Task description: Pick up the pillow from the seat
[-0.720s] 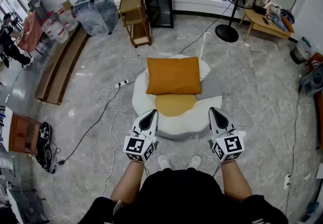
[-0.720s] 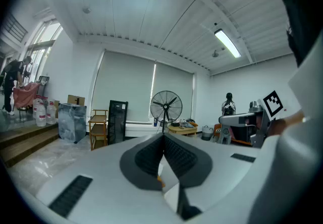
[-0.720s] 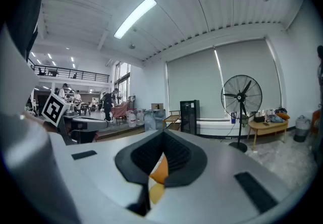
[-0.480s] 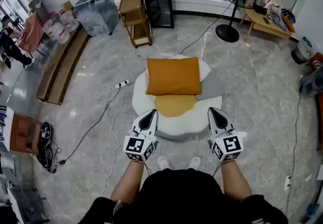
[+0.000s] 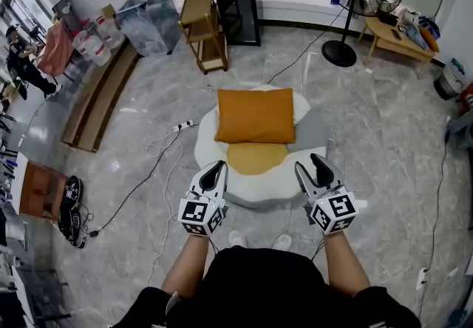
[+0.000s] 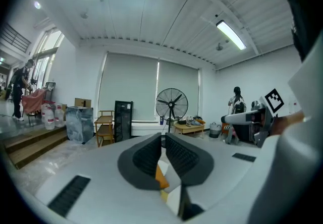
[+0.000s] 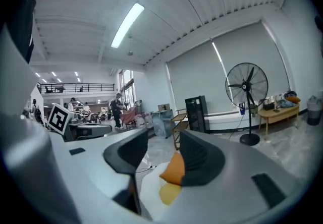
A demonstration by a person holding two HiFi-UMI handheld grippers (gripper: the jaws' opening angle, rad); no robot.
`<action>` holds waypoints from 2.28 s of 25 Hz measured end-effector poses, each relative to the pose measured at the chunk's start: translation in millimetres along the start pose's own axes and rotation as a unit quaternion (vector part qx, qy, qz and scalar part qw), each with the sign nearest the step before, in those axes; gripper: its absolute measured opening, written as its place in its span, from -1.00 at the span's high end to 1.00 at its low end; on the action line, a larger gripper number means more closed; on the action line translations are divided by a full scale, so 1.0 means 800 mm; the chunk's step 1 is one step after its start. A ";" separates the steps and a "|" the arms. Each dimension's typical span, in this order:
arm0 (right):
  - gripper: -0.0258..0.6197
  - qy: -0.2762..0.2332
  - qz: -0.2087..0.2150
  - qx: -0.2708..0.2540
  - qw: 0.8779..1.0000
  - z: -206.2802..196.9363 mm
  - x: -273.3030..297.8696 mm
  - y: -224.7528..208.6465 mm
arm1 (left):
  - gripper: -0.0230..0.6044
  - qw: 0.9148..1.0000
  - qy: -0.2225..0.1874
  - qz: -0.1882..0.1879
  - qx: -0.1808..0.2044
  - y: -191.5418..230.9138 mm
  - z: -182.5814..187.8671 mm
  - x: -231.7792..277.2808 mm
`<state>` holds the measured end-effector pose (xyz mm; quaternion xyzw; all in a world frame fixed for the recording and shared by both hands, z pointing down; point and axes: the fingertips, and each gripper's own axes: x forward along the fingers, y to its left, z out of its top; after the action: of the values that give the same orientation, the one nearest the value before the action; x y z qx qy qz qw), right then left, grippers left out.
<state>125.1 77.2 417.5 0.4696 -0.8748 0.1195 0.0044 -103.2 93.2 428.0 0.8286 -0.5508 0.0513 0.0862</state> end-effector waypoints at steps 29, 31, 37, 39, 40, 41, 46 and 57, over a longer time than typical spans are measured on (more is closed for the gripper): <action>-0.90 0.104 -0.064 0.012 0.992 -0.056 0.259 -0.139 | -0.94 0.994 0.076 0.041 -0.066 0.195 -0.057 0.227; -0.90 0.113 -0.069 0.012 0.991 -0.062 0.284 -0.143 | -0.94 0.994 0.082 0.040 -0.066 0.219 -0.059 0.243; -0.90 0.136 -0.100 0.035 0.985 -0.086 0.334 -0.157 | -0.94 0.990 0.121 0.030 -0.072 0.281 -0.084 0.278; -0.90 0.147 -0.107 0.046 0.982 -0.098 0.344 -0.166 | -0.94 0.988 0.134 0.032 -0.077 0.295 -0.097 0.289; -0.90 0.153 -0.109 0.050 0.981 -0.104 0.349 -0.172 | -0.94 0.986 0.139 0.034 -0.080 0.300 -0.103 0.296; -0.90 0.159 -0.111 0.054 0.980 -0.110 0.354 -0.179 | -0.94 0.986 0.144 0.036 -0.082 0.305 -0.108 0.303; -0.90 0.193 -0.115 0.078 0.971 -0.149 0.375 -0.216 | -0.94 0.980 0.169 0.047 -0.090 0.321 -0.139 0.329; -0.90 0.276 -0.103 0.124 0.948 -0.272 0.427 -0.310 | -0.94 0.955 0.252 0.084 -0.129 0.365 -0.265 0.403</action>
<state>115.5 -288.1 720.5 0.5029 -0.7645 0.3503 0.1997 -244.9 -265.9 718.7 0.7212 -0.5805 0.1942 0.3243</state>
